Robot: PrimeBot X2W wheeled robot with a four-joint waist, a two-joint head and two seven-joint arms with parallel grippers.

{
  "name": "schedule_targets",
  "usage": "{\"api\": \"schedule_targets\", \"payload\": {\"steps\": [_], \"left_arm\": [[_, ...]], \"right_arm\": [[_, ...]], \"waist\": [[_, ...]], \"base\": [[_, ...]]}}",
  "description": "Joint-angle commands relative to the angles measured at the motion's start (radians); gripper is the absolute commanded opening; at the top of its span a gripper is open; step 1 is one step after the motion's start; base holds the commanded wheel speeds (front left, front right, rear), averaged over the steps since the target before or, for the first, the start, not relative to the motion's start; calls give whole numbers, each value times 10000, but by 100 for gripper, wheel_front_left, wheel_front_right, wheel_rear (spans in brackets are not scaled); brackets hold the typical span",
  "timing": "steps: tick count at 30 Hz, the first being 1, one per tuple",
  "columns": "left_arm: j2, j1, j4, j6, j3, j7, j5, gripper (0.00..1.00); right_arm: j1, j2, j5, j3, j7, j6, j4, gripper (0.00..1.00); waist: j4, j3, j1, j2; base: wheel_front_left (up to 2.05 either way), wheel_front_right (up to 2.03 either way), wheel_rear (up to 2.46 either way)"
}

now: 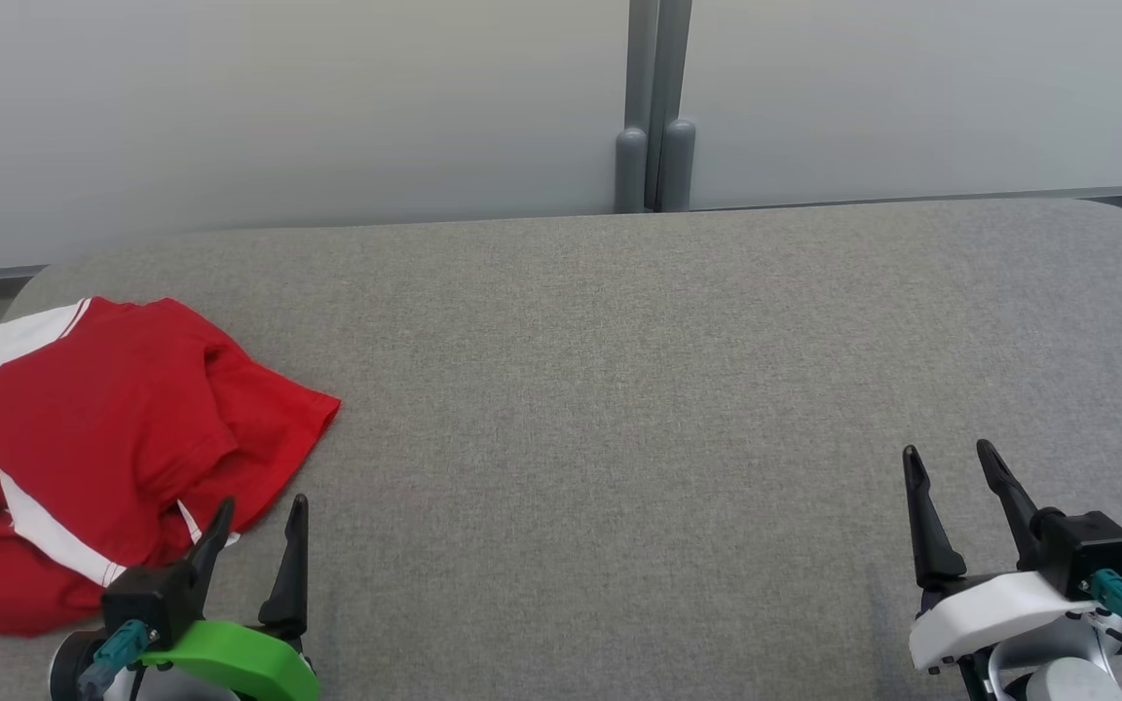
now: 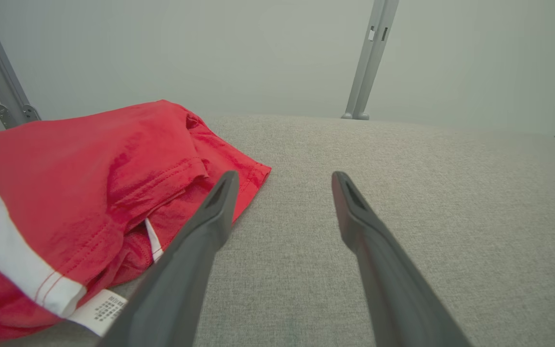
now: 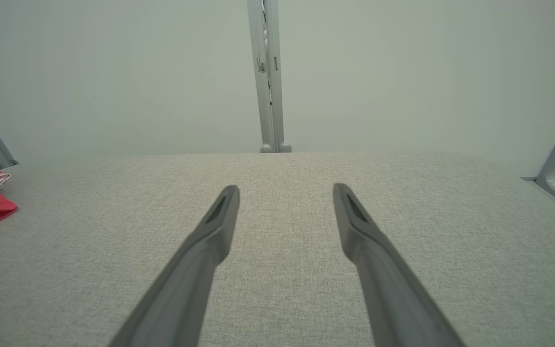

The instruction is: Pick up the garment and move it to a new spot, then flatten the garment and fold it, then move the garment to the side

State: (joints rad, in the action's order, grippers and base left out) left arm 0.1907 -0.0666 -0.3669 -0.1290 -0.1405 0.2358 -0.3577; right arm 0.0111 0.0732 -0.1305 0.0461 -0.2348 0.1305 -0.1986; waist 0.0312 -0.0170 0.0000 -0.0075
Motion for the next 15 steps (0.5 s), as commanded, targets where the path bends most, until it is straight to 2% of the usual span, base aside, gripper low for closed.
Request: {"api": "schedule_targets", "payload": {"steps": [1,15], "left_arm": [[24,34,-30,-28,-13,86,253,100],[166,118,-102,-31,-101,314,1013,100]], "right_arm": [[-40,61,247,-4,-106,3,51,100],[-178,37,1179,121,-330,4,183,100]], "waist": [[0,6,0,67],[-7,-60,0,75]], "base": [[0,0,0],[0,0,0]]}}
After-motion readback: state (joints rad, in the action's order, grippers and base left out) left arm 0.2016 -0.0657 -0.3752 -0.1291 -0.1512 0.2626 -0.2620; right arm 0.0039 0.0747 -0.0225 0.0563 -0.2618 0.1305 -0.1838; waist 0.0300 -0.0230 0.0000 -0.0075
